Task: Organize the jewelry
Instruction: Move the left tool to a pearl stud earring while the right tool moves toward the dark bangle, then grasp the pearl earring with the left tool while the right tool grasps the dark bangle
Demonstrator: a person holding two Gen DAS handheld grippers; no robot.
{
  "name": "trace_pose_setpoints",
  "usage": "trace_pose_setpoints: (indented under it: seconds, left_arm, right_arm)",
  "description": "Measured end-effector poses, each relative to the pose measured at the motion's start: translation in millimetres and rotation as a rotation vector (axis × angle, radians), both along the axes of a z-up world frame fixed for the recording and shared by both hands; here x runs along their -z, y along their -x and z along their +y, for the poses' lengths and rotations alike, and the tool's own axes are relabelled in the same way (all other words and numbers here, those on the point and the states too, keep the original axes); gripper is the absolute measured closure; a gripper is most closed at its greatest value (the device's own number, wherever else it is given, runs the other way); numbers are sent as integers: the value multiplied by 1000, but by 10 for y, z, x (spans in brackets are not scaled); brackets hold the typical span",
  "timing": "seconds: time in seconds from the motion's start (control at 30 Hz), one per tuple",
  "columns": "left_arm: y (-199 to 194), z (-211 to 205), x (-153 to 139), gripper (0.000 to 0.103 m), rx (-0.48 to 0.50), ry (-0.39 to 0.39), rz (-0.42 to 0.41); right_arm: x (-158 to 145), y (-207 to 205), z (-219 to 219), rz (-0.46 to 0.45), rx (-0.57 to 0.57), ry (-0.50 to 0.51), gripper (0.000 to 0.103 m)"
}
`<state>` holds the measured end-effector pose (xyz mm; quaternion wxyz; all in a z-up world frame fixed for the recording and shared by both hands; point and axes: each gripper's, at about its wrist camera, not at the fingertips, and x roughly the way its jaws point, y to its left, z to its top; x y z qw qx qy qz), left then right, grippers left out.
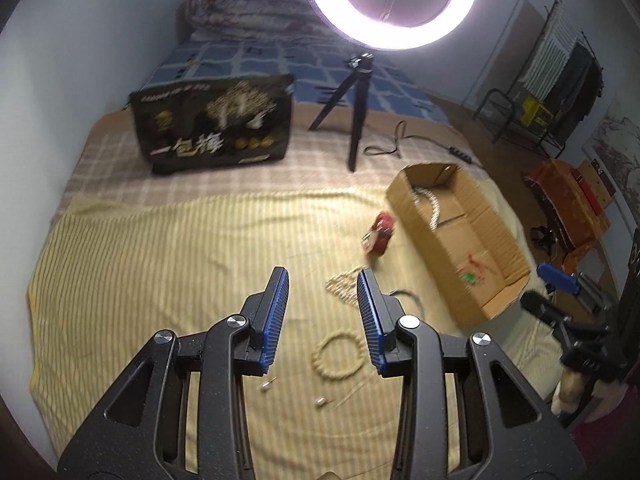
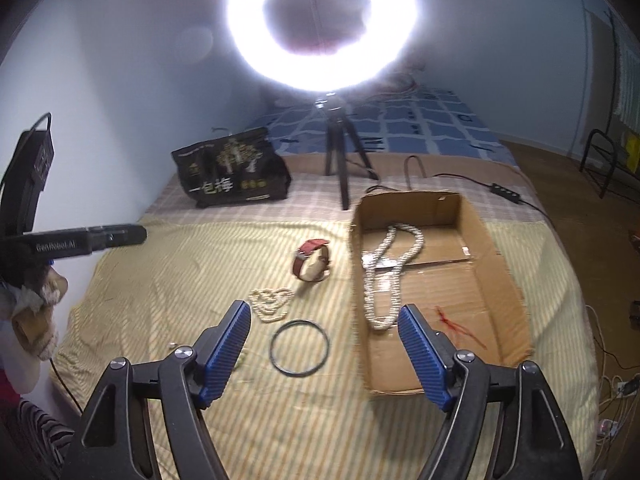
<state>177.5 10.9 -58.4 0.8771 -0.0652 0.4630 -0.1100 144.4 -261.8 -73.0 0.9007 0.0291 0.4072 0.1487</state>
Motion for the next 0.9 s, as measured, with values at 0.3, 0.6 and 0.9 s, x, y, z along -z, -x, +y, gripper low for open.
trace_pose_setpoints:
  seconds: [0.3,0.6,0.9]
  left_arm:
    - [194,316,484,68,4,-31,114]
    - [322,323,1024,75,79,-47,247]
    - [263,216,1258,77,101,-84,282]
  right_arm:
    - [302,-11,322,75,-73,12,29]
    - [623,38,594,149,-174,78,46]
    - [790,-4,779,215,-241,115,57]
